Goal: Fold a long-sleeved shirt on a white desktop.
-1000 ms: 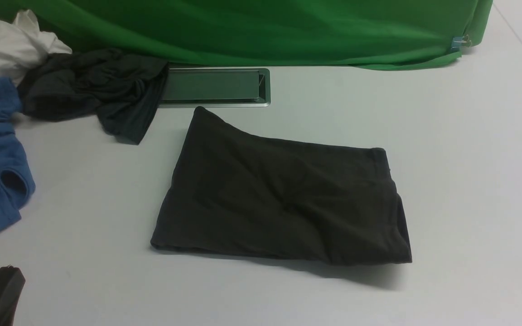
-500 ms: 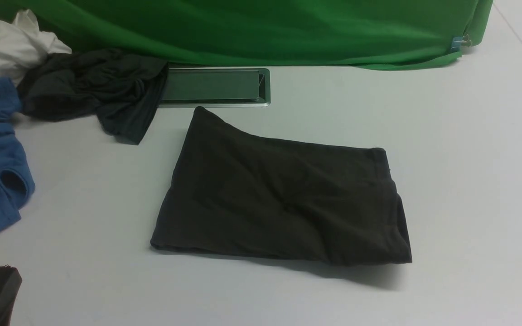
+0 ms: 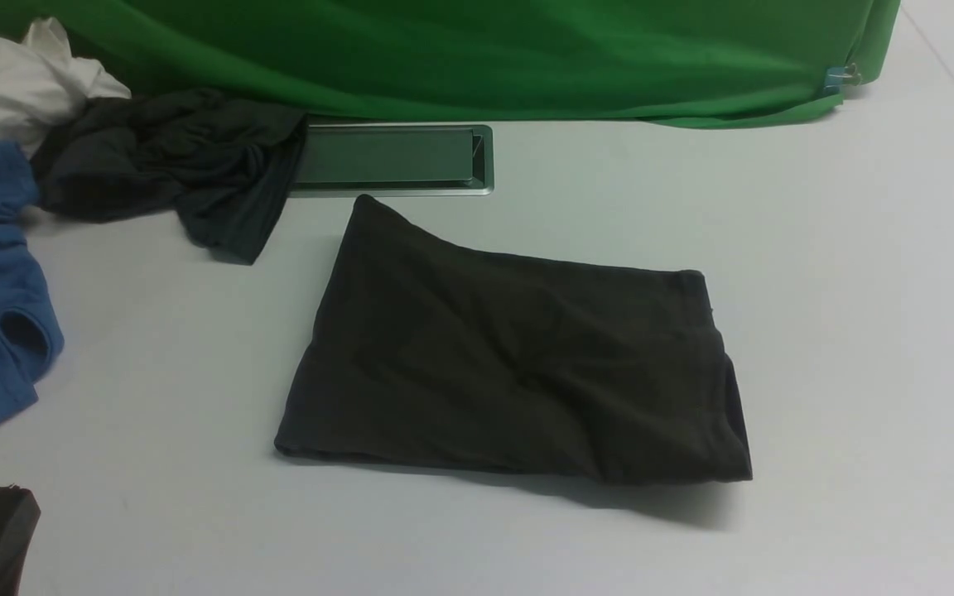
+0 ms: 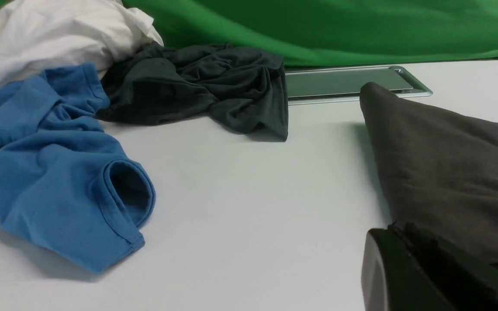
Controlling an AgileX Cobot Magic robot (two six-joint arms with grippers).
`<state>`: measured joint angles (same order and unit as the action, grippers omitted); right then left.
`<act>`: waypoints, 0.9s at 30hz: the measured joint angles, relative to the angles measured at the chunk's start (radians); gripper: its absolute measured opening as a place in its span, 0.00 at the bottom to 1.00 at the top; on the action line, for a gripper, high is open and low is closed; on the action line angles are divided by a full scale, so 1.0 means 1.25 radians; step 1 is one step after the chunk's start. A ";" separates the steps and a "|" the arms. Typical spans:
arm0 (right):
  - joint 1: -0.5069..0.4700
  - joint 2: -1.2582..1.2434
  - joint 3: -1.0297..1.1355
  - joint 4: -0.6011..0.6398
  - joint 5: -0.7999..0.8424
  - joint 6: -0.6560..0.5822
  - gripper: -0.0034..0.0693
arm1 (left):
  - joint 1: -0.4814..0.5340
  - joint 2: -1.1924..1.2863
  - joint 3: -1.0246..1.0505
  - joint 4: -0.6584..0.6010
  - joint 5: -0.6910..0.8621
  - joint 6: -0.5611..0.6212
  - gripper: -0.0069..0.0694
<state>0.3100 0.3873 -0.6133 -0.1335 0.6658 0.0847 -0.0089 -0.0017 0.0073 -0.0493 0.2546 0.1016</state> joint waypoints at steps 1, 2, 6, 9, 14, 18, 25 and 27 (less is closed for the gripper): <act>-0.028 0.000 0.000 0.000 0.000 -0.001 0.38 | 0.000 0.000 0.000 0.000 0.000 0.000 0.12; -0.063 0.000 0.000 0.000 0.000 -0.001 0.38 | 0.000 0.000 0.000 0.000 0.000 0.000 0.12; -0.181 0.000 0.000 -0.001 -0.035 -0.009 0.38 | 0.000 0.000 0.000 0.000 0.000 0.000 0.12; -0.246 -0.004 0.015 -0.002 -0.100 -0.016 0.38 | 0.000 0.000 0.000 0.000 0.000 0.000 0.12; -0.299 -0.043 0.127 -0.003 -0.262 -0.016 0.38 | 0.000 0.000 0.000 0.000 0.000 0.000 0.12; -0.323 -0.120 0.261 -0.003 -0.326 -0.016 0.38 | 0.000 0.000 0.000 0.000 0.000 0.000 0.12; -0.334 -0.303 0.482 -0.003 -0.323 -0.016 0.38 | 0.000 -0.001 0.000 0.000 -0.001 0.000 0.12; -0.335 -0.306 0.495 -0.003 -0.324 -0.016 0.38 | 0.000 -0.001 0.000 0.000 -0.003 0.000 0.12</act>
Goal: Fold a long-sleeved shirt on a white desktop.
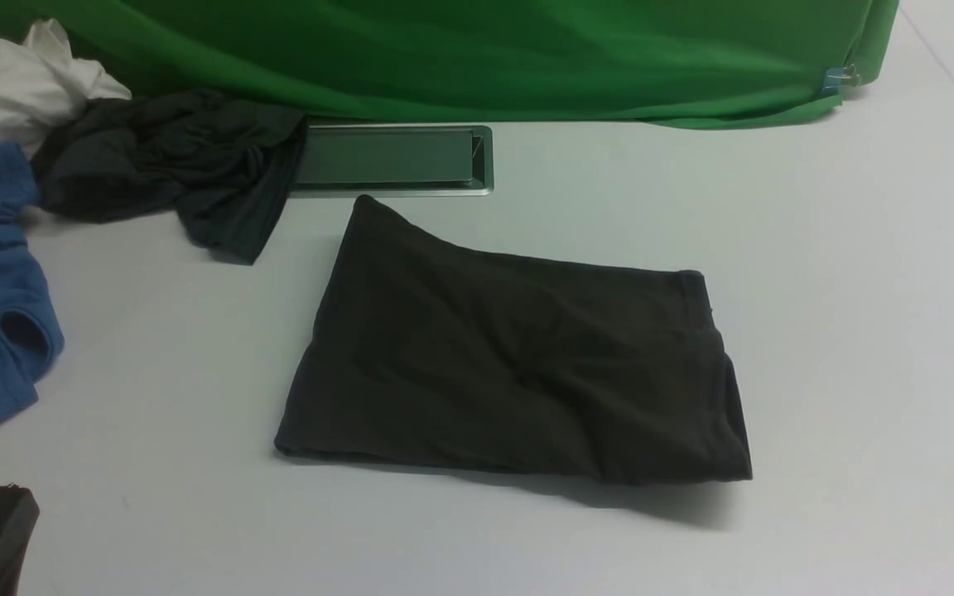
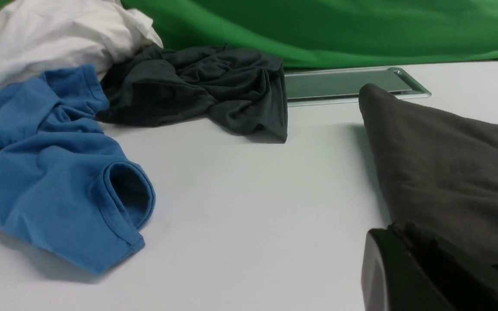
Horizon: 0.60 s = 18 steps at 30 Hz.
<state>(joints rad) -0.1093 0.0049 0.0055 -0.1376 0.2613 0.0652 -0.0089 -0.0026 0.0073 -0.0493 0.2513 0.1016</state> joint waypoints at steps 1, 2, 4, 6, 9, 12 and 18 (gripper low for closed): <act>0.000 -0.001 0.001 0.000 0.001 0.000 0.38 | 0.000 0.000 0.000 0.000 0.000 0.000 0.12; 0.000 -0.001 0.001 0.000 0.001 0.000 0.38 | 0.000 0.000 0.000 0.000 0.000 0.000 0.12; 0.000 -0.002 0.001 0.000 -0.005 0.001 0.38 | 0.000 0.000 0.000 0.000 -0.001 0.000 0.12; 0.000 -0.002 0.001 0.000 -0.005 0.009 0.38 | 0.000 0.000 0.000 0.000 -0.001 0.000 0.12; 0.006 -0.004 0.001 0.001 -0.005 0.040 0.38 | 0.000 0.000 0.000 0.000 -0.001 0.000 0.12; 0.043 -0.004 0.001 0.001 -0.004 0.039 0.38 | 0.000 0.000 0.000 0.000 -0.001 0.000 0.12; 0.080 -0.004 0.001 0.001 -0.004 0.020 0.38 | 0.000 0.000 0.000 0.000 -0.001 0.000 0.12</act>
